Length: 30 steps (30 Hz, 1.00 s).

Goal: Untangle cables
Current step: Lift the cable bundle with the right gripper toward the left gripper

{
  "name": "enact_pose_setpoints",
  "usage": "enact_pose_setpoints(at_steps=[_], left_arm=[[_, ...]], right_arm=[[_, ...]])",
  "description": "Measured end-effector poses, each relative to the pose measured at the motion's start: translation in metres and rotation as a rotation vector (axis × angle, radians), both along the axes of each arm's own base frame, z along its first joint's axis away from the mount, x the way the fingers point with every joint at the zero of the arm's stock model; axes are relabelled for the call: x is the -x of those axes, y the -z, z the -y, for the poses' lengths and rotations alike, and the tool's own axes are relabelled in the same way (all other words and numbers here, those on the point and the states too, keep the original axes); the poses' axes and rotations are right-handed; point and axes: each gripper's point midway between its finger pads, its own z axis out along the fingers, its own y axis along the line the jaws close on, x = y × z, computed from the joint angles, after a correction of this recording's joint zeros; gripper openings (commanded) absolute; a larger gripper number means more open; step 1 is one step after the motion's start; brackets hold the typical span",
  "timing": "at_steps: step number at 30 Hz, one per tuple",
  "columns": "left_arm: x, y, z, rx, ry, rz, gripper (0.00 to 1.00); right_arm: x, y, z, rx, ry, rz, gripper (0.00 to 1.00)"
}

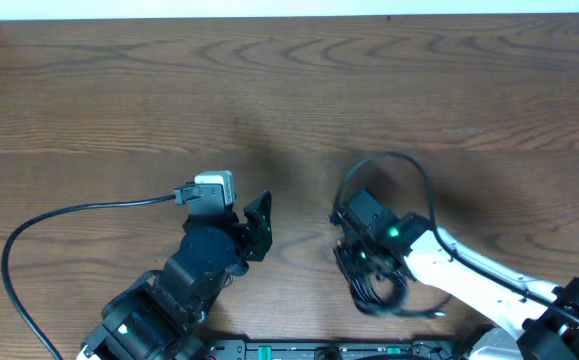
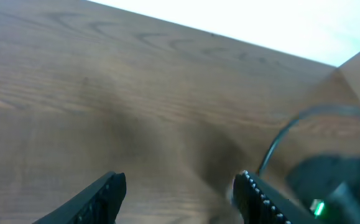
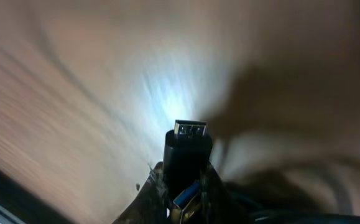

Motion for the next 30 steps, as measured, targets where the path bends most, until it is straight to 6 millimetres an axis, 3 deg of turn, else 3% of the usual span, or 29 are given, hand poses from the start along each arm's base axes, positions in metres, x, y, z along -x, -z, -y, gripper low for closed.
enact_pose_setpoints(at_steps=[5,8,9,10,11,12,13,23,30], left_arm=[[0.004,0.005,0.003,0.002,0.022,-0.027,0.59],[0.005,0.006,0.005,0.006,0.035,-0.034,0.59],[0.006,0.006,0.005,0.007,0.036,-0.035,0.59],[0.006,0.006,0.005,0.007,0.039,-0.037,0.59],[0.006,0.007,0.005,0.006,0.040,-0.038,0.59],[0.006,0.007,0.006,0.007,0.042,-0.039,0.59],[0.007,0.007,0.006,0.007,0.042,-0.040,0.59],[0.011,0.016,0.003,-0.021,0.047,-0.076,0.59],[0.014,0.021,0.001,-0.034,0.051,-0.094,0.59]], right_arm=[[-0.063,-0.041,-0.025,-0.125,0.065,0.218,0.07],[-0.091,-0.060,-0.031,-0.172,0.103,0.325,0.09],[-0.098,-0.065,-0.031,-0.183,0.115,0.352,0.15],[-0.101,-0.066,-0.031,-0.186,0.125,0.364,0.31],[-0.104,-0.067,-0.030,-0.185,0.131,0.374,0.55],[-0.106,-0.068,-0.028,-0.182,0.140,0.377,0.90],[-0.106,-0.067,-0.027,-0.179,0.139,0.380,0.99],[-0.089,-0.048,-0.009,-0.084,0.152,0.289,0.99],[-0.067,-0.026,0.026,0.059,0.261,0.155,0.99]])
